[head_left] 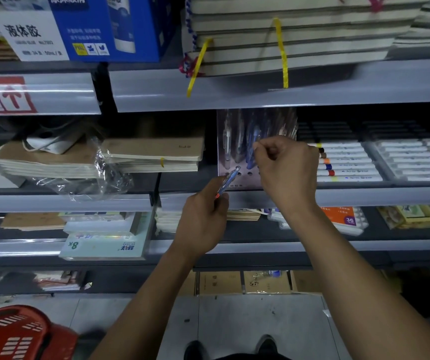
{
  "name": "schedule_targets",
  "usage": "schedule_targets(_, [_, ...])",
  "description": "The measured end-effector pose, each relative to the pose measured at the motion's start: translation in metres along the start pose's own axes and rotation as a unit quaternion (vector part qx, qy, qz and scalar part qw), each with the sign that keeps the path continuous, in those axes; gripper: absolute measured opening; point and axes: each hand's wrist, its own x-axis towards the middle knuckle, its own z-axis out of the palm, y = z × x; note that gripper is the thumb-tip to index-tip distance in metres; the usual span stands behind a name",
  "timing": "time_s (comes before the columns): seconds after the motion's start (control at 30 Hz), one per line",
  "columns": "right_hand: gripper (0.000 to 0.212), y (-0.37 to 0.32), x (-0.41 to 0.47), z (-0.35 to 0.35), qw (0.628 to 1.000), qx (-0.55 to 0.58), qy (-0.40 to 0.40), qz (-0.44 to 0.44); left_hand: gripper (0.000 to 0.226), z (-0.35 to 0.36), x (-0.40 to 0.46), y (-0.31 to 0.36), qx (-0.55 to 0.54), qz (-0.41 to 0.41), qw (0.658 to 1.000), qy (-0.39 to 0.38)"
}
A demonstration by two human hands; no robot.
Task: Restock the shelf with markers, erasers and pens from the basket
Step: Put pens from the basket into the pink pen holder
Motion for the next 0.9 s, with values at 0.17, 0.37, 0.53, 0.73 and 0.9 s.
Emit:
schedule_targets(0.17, [0.012,0.002,0.001,0.001,1.000,0.003,-0.023,0.003,0.034,0.002,0.001,0.007,-0.126,-0.047,0.991,0.004])
schedule_targets(0.37, [0.009,0.006,-0.021,-0.003,0.999,0.030,-0.011,0.026,0.036,-0.005,0.001,0.025,-0.308,-0.055,0.950,0.000])
schedule_targets(0.53, [0.007,0.000,-0.043,-0.009,0.983,0.160,-0.083,0.043,0.030,-0.002,0.002,0.028,-0.253,-0.033,0.967,0.005])
schedule_targets(0.73, [0.009,-0.003,-0.050,-0.009,0.978,0.178,-0.084,0.060,0.024,0.005,0.003,0.030,-0.212,-0.013,0.977,0.034])
schedule_targets(0.9, [0.007,0.001,-0.049,-0.014,0.976,0.195,-0.070,0.073,0.019,0.009,0.005,0.030,-0.136,0.015,0.990,0.044])
